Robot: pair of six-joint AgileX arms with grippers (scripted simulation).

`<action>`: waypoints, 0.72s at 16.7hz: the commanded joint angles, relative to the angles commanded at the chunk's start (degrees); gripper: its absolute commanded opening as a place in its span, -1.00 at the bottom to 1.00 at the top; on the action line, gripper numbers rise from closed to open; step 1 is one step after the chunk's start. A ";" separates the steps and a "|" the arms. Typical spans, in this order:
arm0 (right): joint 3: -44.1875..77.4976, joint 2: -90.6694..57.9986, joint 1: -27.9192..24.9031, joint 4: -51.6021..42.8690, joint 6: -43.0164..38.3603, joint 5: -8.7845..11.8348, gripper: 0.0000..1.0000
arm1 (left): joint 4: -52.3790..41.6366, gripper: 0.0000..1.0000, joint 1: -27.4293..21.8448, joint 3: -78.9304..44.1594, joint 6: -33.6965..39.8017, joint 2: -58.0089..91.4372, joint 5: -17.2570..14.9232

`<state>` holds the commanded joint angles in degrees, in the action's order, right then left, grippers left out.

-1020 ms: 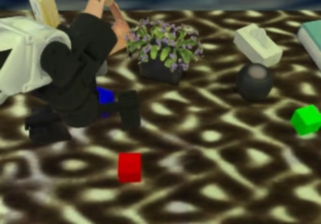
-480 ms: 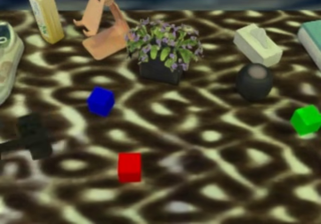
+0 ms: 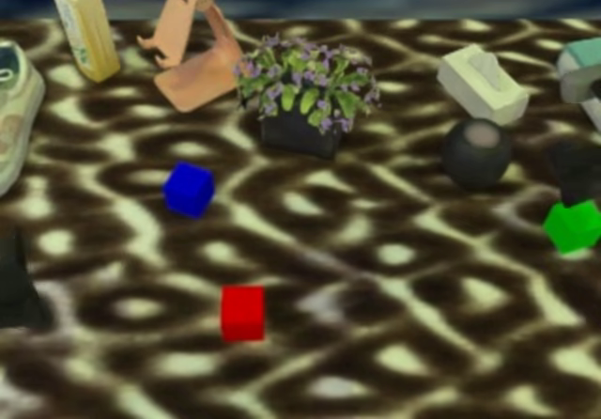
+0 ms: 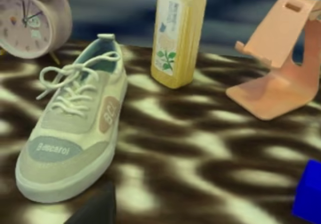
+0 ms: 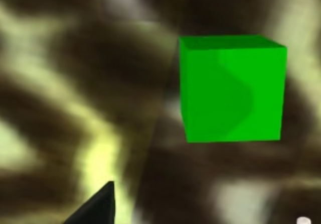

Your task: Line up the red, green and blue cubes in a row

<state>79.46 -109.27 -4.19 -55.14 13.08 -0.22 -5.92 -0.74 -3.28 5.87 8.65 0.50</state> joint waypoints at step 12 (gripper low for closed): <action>6.70 -8.96 -0.15 -2.83 1.10 0.10 1.00 | 5.92 1.00 1.89 3.28 -5.87 -8.65 -0.50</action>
<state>86.15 -118.24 -4.33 -57.97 14.18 -0.12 0.00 1.15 0.00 0.00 0.00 0.00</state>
